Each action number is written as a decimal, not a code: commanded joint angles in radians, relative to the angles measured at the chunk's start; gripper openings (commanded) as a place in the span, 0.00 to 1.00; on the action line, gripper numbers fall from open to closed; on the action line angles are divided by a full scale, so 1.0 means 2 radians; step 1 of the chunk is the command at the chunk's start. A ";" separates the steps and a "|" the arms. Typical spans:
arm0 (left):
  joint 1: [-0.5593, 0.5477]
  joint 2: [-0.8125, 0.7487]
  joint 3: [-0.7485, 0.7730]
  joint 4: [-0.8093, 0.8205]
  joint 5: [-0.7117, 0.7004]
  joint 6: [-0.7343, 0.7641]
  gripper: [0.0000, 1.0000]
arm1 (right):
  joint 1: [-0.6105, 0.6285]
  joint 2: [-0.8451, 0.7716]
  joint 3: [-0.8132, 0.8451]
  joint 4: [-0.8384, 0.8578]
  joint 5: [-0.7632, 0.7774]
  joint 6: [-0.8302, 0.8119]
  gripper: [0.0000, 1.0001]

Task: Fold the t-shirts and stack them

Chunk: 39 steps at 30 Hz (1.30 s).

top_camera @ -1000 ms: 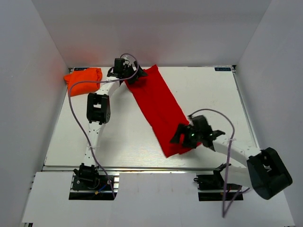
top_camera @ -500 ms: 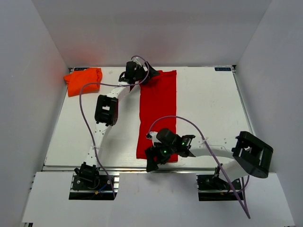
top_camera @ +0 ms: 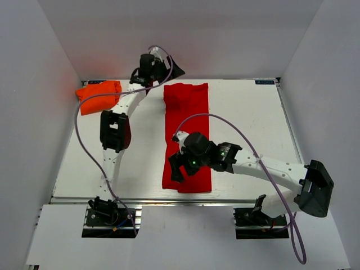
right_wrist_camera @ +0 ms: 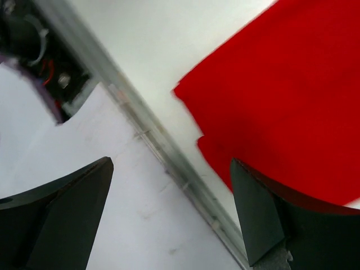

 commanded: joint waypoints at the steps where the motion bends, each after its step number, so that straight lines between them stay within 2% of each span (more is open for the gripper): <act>1: 0.013 -0.102 -0.001 -0.036 0.014 0.067 1.00 | -0.013 -0.012 0.052 -0.068 0.106 -0.009 0.90; 2: 0.014 -0.124 0.005 -0.080 0.013 0.079 1.00 | -0.026 -0.008 0.060 -0.089 0.178 0.005 0.90; 3: 0.019 -0.139 -0.003 -0.109 -0.002 0.090 1.00 | -0.033 -0.003 0.089 -0.102 0.205 0.016 0.90; 5: 0.019 -0.178 -0.032 -0.183 -0.080 0.131 1.00 | -0.062 0.018 0.106 -0.138 0.270 0.048 0.90; 8: 0.019 -0.284 -0.154 -0.246 -0.207 0.136 1.00 | -0.105 0.063 0.153 -0.126 0.282 0.038 0.90; 9: 0.019 -0.314 -0.238 -0.256 -0.238 0.125 1.00 | -0.113 0.074 0.177 -0.124 0.287 0.034 0.90; 10: 0.019 -0.379 -0.287 -0.256 -0.285 0.114 1.00 | -0.128 0.086 0.188 -0.118 0.291 0.025 0.90; 11: 0.019 -0.413 -0.337 -0.246 -0.300 0.092 1.00 | -0.145 0.099 0.218 -0.105 0.282 -0.003 0.90; 12: 0.019 -0.448 -0.435 -0.233 -0.306 0.084 1.00 | -0.152 0.149 0.255 -0.103 0.277 -0.015 0.90; 13: 0.019 -0.510 -0.480 -0.222 -0.306 0.059 1.00 | -0.166 0.169 0.299 -0.100 0.263 -0.026 0.90; 14: 0.019 -0.539 -0.553 -0.208 -0.306 0.046 1.00 | -0.181 0.208 0.321 -0.098 0.251 -0.050 0.90; 15: 0.019 -0.565 -0.584 -0.208 -0.306 0.035 1.00 | -0.193 0.252 0.344 -0.098 0.241 -0.068 0.90; 16: 0.019 -0.587 -0.612 -0.201 -0.294 0.026 1.00 | -0.197 0.298 0.416 -0.100 0.238 -0.085 0.90; 18: 0.009 -0.640 -0.682 -0.189 -0.275 0.015 1.00 | -0.219 0.362 0.465 -0.103 0.203 -0.116 0.90; 19: 0.009 -0.653 -0.701 -0.181 -0.261 0.015 1.00 | -0.222 0.407 0.553 -0.111 0.201 -0.128 0.90; 20: 0.009 -0.661 -0.731 -0.176 -0.245 0.015 1.00 | -0.223 0.428 0.577 -0.111 0.202 -0.139 0.90; 21: 0.009 -0.665 -0.741 -0.176 -0.220 0.015 1.00 | -0.229 0.473 0.614 -0.093 0.206 -0.165 0.90; 22: 0.009 -0.671 -0.756 -0.176 -0.209 0.015 1.00 | -0.229 0.484 0.628 -0.077 0.215 -0.173 0.90; 23: 0.009 -0.671 -0.762 -0.176 -0.200 0.010 1.00 | -0.231 0.491 0.626 -0.057 0.222 -0.186 0.90; 24: 0.009 -0.671 -0.770 -0.176 -0.183 0.010 1.00 | -0.231 0.497 0.620 0.007 0.229 -0.201 0.90; 28: 0.009 -0.684 -0.800 -0.164 -0.170 0.010 1.00 | -0.233 0.536 0.604 0.103 0.260 -0.246 0.90; 29: 0.009 -0.691 -0.807 -0.164 -0.170 0.010 1.00 | -0.232 0.547 0.601 0.131 0.272 -0.254 0.86; 31: 0.009 -0.699 -0.814 -0.160 -0.170 0.015 1.00 | -0.232 0.567 0.613 0.155 0.280 -0.278 0.81; 39: 0.009 -0.710 -0.819 -0.164 -0.174 0.025 1.00 | -0.233 0.619 0.622 0.188 0.278 -0.318 0.80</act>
